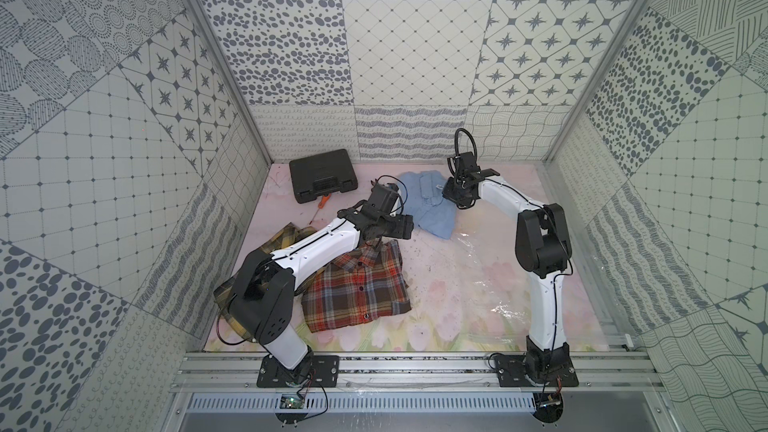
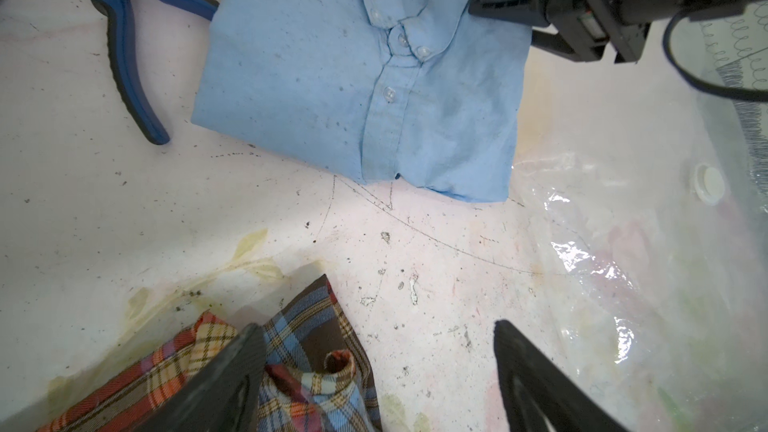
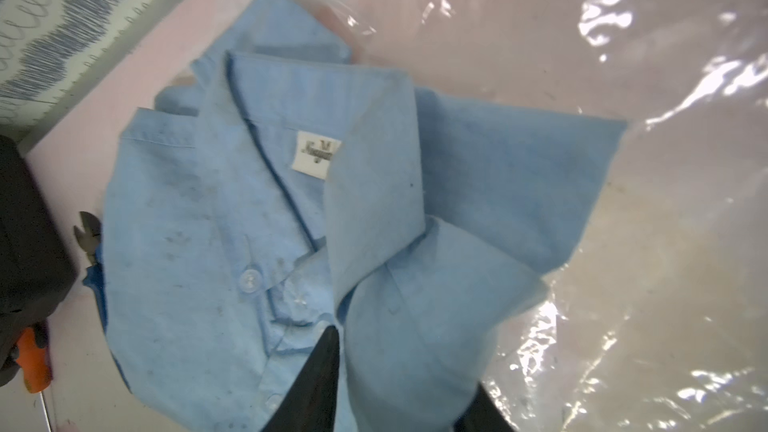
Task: Place the folded shirt into the vacuum bag
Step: Pick up the shirt in the vacuum bag.
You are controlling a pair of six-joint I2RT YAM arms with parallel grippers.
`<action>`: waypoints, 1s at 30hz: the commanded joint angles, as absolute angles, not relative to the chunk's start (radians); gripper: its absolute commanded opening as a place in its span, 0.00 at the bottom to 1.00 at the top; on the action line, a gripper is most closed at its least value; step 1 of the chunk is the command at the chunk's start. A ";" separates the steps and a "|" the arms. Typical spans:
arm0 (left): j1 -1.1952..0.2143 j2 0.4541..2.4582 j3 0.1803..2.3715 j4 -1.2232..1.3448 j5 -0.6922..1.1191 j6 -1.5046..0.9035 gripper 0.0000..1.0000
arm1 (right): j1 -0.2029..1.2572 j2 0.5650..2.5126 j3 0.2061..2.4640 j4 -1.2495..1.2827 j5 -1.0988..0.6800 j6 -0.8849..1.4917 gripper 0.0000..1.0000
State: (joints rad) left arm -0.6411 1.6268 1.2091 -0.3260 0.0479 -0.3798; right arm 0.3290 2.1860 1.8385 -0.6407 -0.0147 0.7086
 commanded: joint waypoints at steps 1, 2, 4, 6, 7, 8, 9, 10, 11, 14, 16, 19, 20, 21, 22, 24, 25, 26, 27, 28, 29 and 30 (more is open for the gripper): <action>-0.650 1.630 1.209 -0.293 0.070 -0.341 0.87 | 0.370 2.216 1.921 -0.659 -0.015 0.658 0.32; -0.651 1.632 1.211 -0.292 0.068 -0.339 0.87 | 0.373 2.230 1.935 -0.665 -0.045 0.662 0.31; -0.650 1.631 1.213 -0.296 0.061 -0.334 0.87 | 0.379 2.265 1.974 -0.675 -0.091 0.676 0.30; -0.650 1.625 1.213 -0.297 0.055 -0.332 0.87 | 0.387 2.301 2.003 -0.683 -0.121 0.686 0.29; -0.650 1.620 1.211 -0.298 0.052 -0.331 0.87 | 0.389 2.315 2.014 -0.688 -0.130 0.690 0.29; -0.650 1.613 1.207 -0.300 0.049 -0.329 0.87 | 0.389 2.326 2.018 -0.690 -0.136 0.694 0.29; -0.650 1.606 1.202 -0.300 0.044 -0.330 0.87 | 0.389 2.335 2.020 -0.690 -0.138 0.700 0.29; -0.650 1.599 1.197 -0.301 0.039 -0.331 0.87 | 0.389 2.343 2.024 -0.695 -0.137 0.704 0.29; -0.649 1.594 1.193 -0.302 0.035 -0.328 0.87 | 0.390 2.355 2.033 -0.711 -0.131 0.705 0.30; -0.646 1.585 1.190 -0.311 0.025 -0.324 0.87 | 0.384 2.350 2.009 -0.736 -0.095 0.712 0.30; -0.644 1.581 1.190 -0.314 0.020 -0.327 0.87 | 0.375 2.312 1.922 -0.695 -0.087 0.719 0.30; -0.638 1.582 1.186 -0.304 0.031 -0.339 0.87 | 0.363 2.284 1.850 -0.685 -0.087 0.712 0.31; -0.638 1.584 1.187 -0.302 0.035 -0.341 0.87 | 0.360 2.276 1.825 -0.680 -0.082 0.710 0.32; -0.638 1.588 1.192 -0.302 0.039 -0.342 0.87 | 0.356 2.267 1.801 -0.672 -0.078 0.711 0.32; -0.638 1.590 1.193 -0.304 0.039 -0.343 0.87 | 0.351 2.259 1.779 -0.662 -0.073 0.712 0.32; -0.638 1.586 1.195 -0.306 0.038 -0.347 0.87 | 0.341 2.244 1.741 -0.642 -0.077 0.719 0.33; -0.637 1.585 1.192 -0.304 0.037 -0.349 0.87 | 0.337 2.242 1.734 -0.629 -0.094 0.725 0.33; -0.637 1.585 1.190 -0.301 0.037 -0.352 0.87 | 0.337 2.247 1.736 -0.617 -0.117 0.726 0.33; -0.635 1.585 1.190 -0.302 0.037 -0.355 0.87 | 0.340 2.256 1.748 -0.603 -0.154 0.729 0.33; -0.634 1.588 1.190 -0.299 0.039 -0.359 0.87 | 0.343 2.267 1.769 -0.593 -0.192 0.734 0.33; -0.634 1.591 1.193 -0.298 0.041 -0.363 0.87 | 0.351 2.281 1.794 -0.577 -0.238 0.742 0.34; -0.632 1.596 1.196 -0.298 0.042 -0.367 0.87 | 0.361 2.295 1.826 -0.562 -0.277 0.749 0.34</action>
State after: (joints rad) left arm -0.6407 1.5929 1.1893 -0.3237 0.0380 -0.3553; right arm 0.3477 2.2528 1.7828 -0.5850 -0.1738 0.7189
